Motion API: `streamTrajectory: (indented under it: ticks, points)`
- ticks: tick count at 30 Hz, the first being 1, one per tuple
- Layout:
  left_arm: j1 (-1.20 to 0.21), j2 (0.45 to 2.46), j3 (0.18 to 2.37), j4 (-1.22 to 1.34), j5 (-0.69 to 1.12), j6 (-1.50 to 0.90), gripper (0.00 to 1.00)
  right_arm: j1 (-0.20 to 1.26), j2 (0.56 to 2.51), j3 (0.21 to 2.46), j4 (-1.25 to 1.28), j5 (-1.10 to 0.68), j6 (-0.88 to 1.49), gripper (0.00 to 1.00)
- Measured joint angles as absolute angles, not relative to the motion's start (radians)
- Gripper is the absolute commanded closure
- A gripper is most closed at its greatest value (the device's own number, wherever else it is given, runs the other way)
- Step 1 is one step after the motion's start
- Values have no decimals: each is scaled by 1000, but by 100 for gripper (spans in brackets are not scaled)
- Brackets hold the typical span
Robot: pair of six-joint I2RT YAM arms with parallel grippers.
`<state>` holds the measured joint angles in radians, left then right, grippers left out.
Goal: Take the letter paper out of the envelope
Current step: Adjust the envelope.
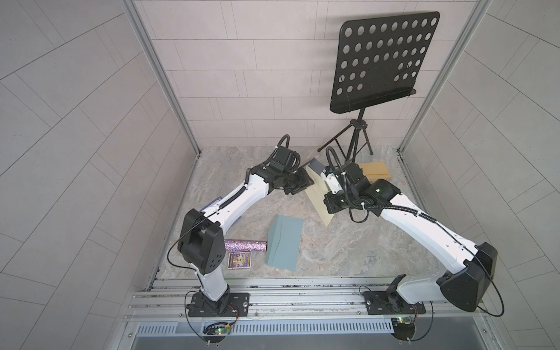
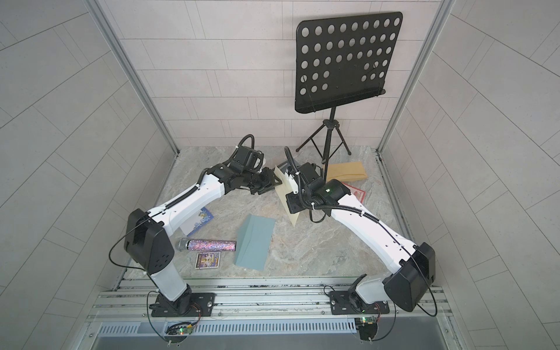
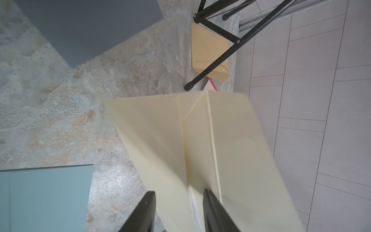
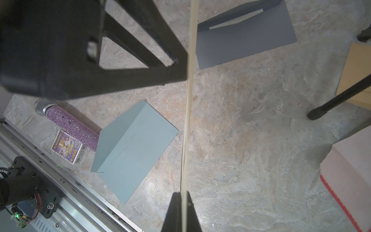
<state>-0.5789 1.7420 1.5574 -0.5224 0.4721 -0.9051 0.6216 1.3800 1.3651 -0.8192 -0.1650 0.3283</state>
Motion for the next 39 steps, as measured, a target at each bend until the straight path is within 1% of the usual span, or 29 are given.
streamTrajectory:
  ticks: [5, 10, 15, 24, 39]
  points:
    - [-581, 1754, 1558, -521, 471, -902, 56, 622, 1380, 1365, -819, -165, 328, 100]
    - [-583, 1775, 1567, -532, 469, -892, 62, 622, 1380, 1365, -822, -165, 329, 100]
    - [-585, 1776, 1576, -540, 458, -881, 63, 622, 1380, 1365, -823, -165, 329, 100]
    - [-586, 1776, 1584, -579, 435, -863, 73, 622, 1380, 1365, -832, -150, 329, 100]
    - [-591, 1779, 1589, -675, 397, -836, 74, 622, 1379, 1365, -842, -109, 325, 100]
